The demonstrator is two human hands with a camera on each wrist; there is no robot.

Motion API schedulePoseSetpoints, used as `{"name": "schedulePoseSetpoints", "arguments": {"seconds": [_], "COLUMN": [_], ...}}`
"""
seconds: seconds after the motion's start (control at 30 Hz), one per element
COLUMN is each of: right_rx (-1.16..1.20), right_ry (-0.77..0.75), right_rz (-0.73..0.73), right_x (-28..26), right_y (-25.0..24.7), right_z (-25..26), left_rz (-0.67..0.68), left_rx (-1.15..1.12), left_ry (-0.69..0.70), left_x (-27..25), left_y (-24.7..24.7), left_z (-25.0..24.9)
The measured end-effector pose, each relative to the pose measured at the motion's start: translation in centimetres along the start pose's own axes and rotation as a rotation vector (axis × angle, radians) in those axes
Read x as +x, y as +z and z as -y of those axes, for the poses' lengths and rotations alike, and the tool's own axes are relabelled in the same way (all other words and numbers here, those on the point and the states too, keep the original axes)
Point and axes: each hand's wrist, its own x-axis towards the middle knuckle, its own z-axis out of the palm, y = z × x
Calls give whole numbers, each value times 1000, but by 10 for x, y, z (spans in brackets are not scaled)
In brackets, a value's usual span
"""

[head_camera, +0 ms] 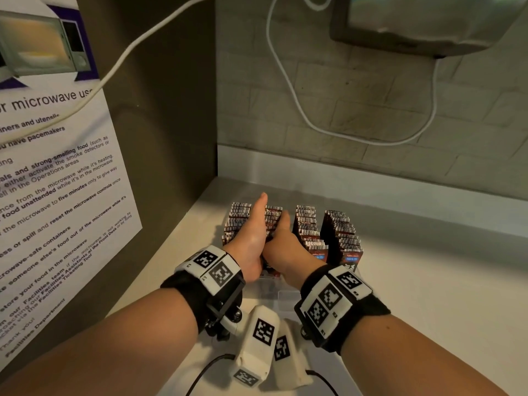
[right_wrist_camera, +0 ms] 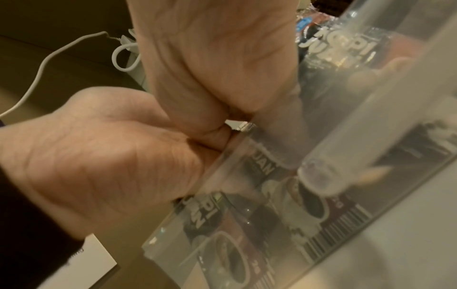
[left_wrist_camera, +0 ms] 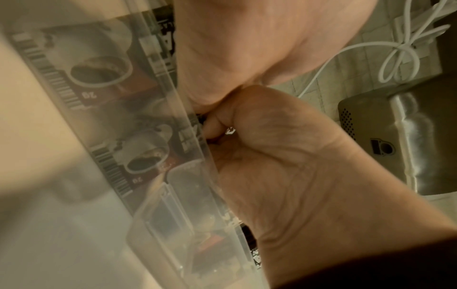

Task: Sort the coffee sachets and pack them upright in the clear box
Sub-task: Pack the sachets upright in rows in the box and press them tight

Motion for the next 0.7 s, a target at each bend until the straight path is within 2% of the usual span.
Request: {"name": "schedulePoseSetpoints", "arguments": {"seconds": [0.23, 0.47, 0.6, 0.7], "right_rx": [72, 73, 2, -77], "right_ry": [1, -37, -102, -165], "right_rz": [8, -28, -77, -193], "right_x": [3, 0, -8, -17], "right_y": [0, -2, -6, -10], "right_z": [-3, 0, 6, 15], "left_rz": [-2, 28, 72, 95], "left_rx": [-11, -64, -34, 23], "left_ry": [19, 120, 261, 394], "left_x": [-5, -6, -22, -40], "left_y": [4, 4, 1, -17], "left_z": [0, -4, -15, -29]}}
